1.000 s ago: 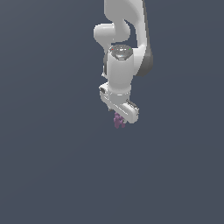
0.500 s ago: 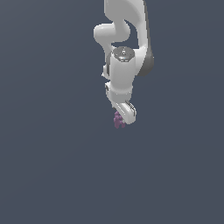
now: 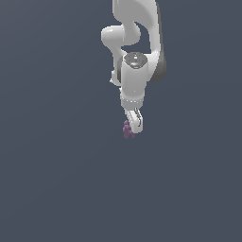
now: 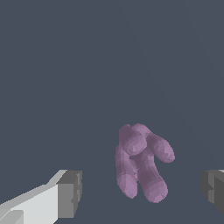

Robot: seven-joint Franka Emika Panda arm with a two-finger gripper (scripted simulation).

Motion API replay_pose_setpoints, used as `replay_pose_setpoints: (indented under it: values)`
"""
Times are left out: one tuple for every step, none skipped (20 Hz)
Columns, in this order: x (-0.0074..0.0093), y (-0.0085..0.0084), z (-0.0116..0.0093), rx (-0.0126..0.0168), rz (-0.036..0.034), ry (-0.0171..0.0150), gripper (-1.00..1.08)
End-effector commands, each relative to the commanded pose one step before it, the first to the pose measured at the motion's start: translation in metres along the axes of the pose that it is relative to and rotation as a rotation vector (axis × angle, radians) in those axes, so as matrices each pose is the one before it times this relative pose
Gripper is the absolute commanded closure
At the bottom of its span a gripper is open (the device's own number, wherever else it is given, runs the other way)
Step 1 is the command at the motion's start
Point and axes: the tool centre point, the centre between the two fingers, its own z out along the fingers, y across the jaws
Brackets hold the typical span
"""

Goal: Pick up the object and move it to a goal position.

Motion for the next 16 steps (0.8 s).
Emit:
replay_pose_setpoints:
  values:
    - [-0.00247, 0.00355, 0.00219, -0.00376, 0.05512, -0.00095, -0.92]
    - [-0.00078, 0.00126, 0.00075, -0.00132, 0.01847, -0.00028, -0.92]
    - [-0.0007, 0.00118, 0.0007, -0.00124, 0.0172, -0.00023, -0.92]
    - [-0.00063, 0.00111, 0.00065, -0.00115, 0.01593, -0.0002, -0.92]
    - [-0.00056, 0.00103, 0.0006, -0.00106, 0.01465, -0.00016, -0.92]
    - [-0.0005, 0.00095, 0.00055, -0.00097, 0.01337, -0.00014, -0.92]
    - [-0.00044, 0.00087, 0.00049, -0.00088, 0.01211, -0.00011, -0.92]
    - [-0.00037, 0.00078, 0.00044, -0.00079, 0.01085, -0.00009, -0.92]
    - [-0.00032, 0.00069, 0.00039, -0.00069, 0.00957, -0.00007, -0.92]
    - [-0.00027, 0.0006, 0.00034, -0.0006, 0.00829, -0.00006, -0.92]
    - [-0.00024, 0.00051, 0.00028, -0.00051, 0.00699, -0.00004, -0.92]
    - [-0.00017, 0.00042, 0.00023, -0.00042, 0.00576, -0.00003, -0.92]
    - [-0.00015, 0.00033, 0.00018, -0.00032, 0.00444, -0.00002, -0.92]
    - [-0.00008, 0.00023, 0.00013, -0.00023, 0.00323, -0.00002, -0.92]
    - [-0.00011, 0.00014, 0.00007, -0.00013, 0.00182, -0.00001, -0.92]
    - [0.00001, 0.00005, 0.00003, -0.00005, 0.00069, 0.0, -0.92]
